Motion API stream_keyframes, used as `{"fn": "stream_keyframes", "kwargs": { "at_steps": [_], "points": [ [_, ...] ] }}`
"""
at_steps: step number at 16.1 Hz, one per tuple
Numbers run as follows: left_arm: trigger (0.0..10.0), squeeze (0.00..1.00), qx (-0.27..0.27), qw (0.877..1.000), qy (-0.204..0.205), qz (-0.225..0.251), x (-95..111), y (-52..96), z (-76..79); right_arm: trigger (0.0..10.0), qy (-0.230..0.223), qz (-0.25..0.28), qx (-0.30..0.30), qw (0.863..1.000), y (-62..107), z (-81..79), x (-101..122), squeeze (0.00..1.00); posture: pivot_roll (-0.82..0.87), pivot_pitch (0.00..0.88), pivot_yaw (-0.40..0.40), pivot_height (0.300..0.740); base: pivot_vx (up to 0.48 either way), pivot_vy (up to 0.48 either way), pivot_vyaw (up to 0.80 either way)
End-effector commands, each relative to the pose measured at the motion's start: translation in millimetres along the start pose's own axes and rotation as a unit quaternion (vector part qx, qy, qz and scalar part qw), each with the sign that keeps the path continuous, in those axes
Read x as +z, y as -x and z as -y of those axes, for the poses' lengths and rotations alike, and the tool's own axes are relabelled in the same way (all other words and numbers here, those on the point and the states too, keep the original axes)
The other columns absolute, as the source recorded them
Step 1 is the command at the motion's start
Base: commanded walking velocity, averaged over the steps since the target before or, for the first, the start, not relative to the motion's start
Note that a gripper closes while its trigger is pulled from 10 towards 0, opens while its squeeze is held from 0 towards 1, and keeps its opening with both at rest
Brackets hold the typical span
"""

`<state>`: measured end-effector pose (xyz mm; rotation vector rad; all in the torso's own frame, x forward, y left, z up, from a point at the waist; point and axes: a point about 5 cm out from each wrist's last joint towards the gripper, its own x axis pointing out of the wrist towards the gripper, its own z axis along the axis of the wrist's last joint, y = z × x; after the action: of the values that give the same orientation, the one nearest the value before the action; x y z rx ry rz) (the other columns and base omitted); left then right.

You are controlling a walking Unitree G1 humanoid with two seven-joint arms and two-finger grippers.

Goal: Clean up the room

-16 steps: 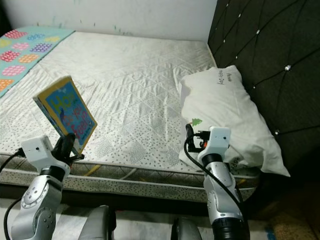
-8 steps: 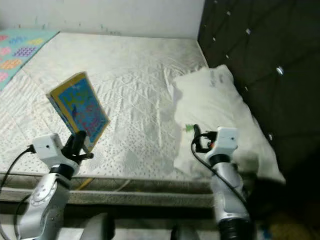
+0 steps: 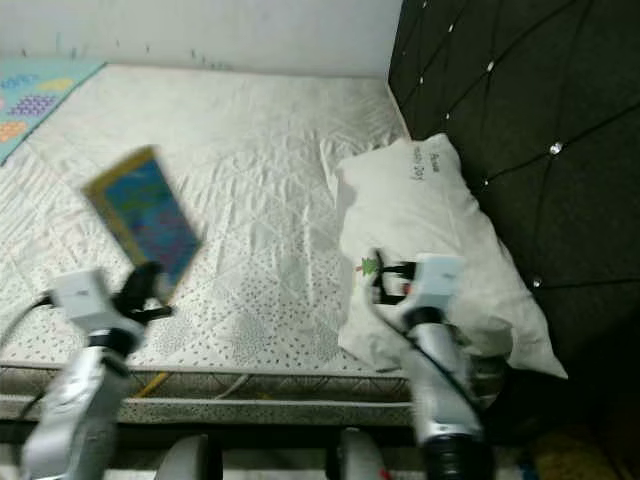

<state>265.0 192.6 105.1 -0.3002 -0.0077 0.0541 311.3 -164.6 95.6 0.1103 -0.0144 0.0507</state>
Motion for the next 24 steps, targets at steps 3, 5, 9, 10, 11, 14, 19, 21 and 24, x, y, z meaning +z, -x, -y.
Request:
{"fn": "stream_keyframes", "kwargs": {
  "at_steps": [3,5,9,10,11,14,19,21,24],
  "points": [
    [10.0,0.0,-0.024,0.999,0.004,0.022,8.3,-4.1,10.3,10.0,0.008,0.007,-0.009,1.0,-0.5,9.8,5.1,0.0,-0.03,0.042,-0.017,0.626,0.345,0.0,0.0],
    [10.0,0.0,-0.025,0.999,0.005,0.021,8.0,-4.4,11.0,10.0,0.009,0.007,-0.01,1.0,-0.7,10.4,5.3,0.0,-0.03,0.041,-0.019,0.626,0.48,0.0,0.0],
    [10.0,0.0,-0.019,1.0,0.017,0.014,5.2,-5.4,12.0,10.0,0.012,0.007,-0.009,1.0,-1.3,11.1,5.9,0.0,-0.03,0.039,-0.02,0.626,0.257,0.0,0.0],
    [10.0,0.0,-0.02,1.0,0.017,0.014,4.9,-5.8,12.9,10.0,0.013,0.007,-0.009,1.0,-1.2,11.4,5.8,0.0,-0.03,0.039,-0.02,0.626,0.0,0.0,0.0],
    [10.0,0.0,-0.021,1.0,0.015,0.012,4.5,-6.2,13.8,10.0,0.013,0.007,-0.009,1.0,-1.0,11.7,5.5,0.0,-0.03,0.038,-0.02,0.626,0.0,0.0,0.0],
    [10.0,0.0,-0.019,1.0,0.016,0.012,4.3,-6.5,13.4,10.0,0.016,0.006,-0.01,1.0,-1.0,12.1,5.2,0.0,-0.03,0.037,-0.02,0.626,0.0,0.0,0.0],
    [10.0,0.0,-0.012,1.0,0.013,0.014,4.2,-5.5,12.0,10.0,0.021,0.003,-0.008,1.0,0.1,11.6,3.1,0.0,-0.03,0.044,-0.023,0.606,0.0,0.0,0.0],
    [10.0,0.0,-0.01,1.0,0.011,0.012,3.1,-5.7,12.8,10.0,0.021,0.0,-0.004,1.0,0.1,9.8,2.0,0.0,-0.03,0.062,-0.028,0.581,0.0,0.0,0.0],
    [10.0,0.0,-0.011,1.0,0.012,0.01,2.5,-5.0,14.6,10.0,0.019,-0.002,-0.002,1.0,0.3,9.9,2.6,0.0,-0.03,0.093,-0.031,0.546,0.0,0.0,0.0]
  ]
}}
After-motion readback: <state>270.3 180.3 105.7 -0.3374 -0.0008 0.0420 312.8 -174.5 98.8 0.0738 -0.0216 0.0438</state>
